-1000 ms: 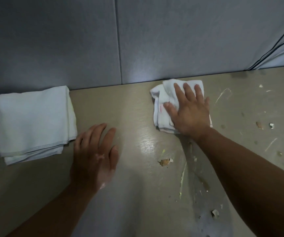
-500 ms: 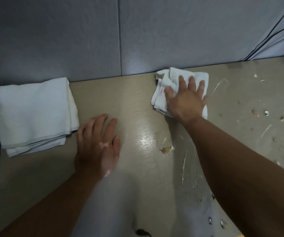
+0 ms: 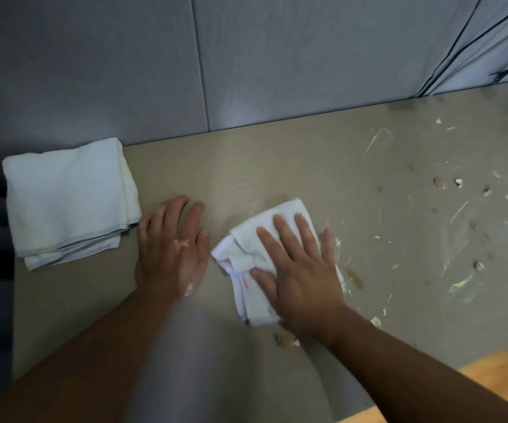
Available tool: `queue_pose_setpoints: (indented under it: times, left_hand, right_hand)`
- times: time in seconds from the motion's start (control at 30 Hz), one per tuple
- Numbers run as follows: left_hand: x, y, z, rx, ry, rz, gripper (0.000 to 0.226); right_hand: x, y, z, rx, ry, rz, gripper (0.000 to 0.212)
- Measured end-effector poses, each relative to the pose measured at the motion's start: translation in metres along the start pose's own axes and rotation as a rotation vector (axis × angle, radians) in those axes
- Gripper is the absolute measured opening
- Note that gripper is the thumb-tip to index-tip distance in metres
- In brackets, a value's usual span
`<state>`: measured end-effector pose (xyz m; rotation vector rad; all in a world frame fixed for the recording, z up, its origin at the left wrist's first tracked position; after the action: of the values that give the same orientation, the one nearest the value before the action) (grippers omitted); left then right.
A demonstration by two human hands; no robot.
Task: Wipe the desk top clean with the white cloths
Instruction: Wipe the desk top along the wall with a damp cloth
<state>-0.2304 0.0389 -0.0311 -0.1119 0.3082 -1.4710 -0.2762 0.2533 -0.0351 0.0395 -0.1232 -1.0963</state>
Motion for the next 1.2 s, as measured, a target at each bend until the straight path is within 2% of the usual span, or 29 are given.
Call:
queue_pose_setpoints:
  times: [0.13,0.27,0.47,0.63,0.77,0.87,1.03,1.1,1.2]
  left_hand:
    - [-0.001,-0.001,0.002,-0.001,0.009,-0.001,0.044]
    - [0.0,0.0,-0.002,0.016,0.007,0.013,0.045]
    - [0.0,0.0,-0.004,0.012,0.039,0.0,0.046]
    - [0.008,-0.001,-0.011,0.139,0.106,0.041,0.056]
    - [0.007,0.001,-0.017,0.238,0.076,-0.014,0.064]
    - [0.0,0.011,-0.02,0.341,0.052,0.057,0.069]
    - [-0.018,0.041,-0.011,0.294,0.03,0.043,0.065]
    - [-0.023,0.053,-0.009,0.291,0.033,0.043,0.065]
    - [-0.028,0.065,-0.009,0.308,0.021,0.033,0.067]
  right_hand:
    - [-0.049,-0.058,0.009,-0.016,0.0,-0.23,0.063]
    - [-0.097,-0.106,0.017,0.091,-0.033,-0.413,0.067]
    - [-0.075,-0.093,0.017,0.046,-0.132,-0.509,0.065]
    - [-0.024,-0.023,0.005,0.012,-0.114,-0.353,0.063]
    - [0.015,0.049,-0.003,-0.015,-0.16,-0.216,0.061]
    - [0.031,0.105,-0.013,0.025,-0.107,-0.072,0.061]
    - [0.004,0.136,-0.015,0.025,-0.009,0.101,0.06]
    - [-0.014,0.124,-0.01,0.017,0.004,0.08,0.06]
    - [-0.062,0.092,-0.003,-0.018,0.01,-0.127,0.06]
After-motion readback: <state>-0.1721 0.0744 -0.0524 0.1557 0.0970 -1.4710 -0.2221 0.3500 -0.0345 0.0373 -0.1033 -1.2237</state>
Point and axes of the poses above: each hand's wrist, its own y-axis away from the middle knuckle, its own z-axis out of the back of the hand, x = y × z, the point moved 7 cm from there along -y, towards the middle knuckle, and after that the axes turned 12 degrees about -z, right-handed, at the moved point
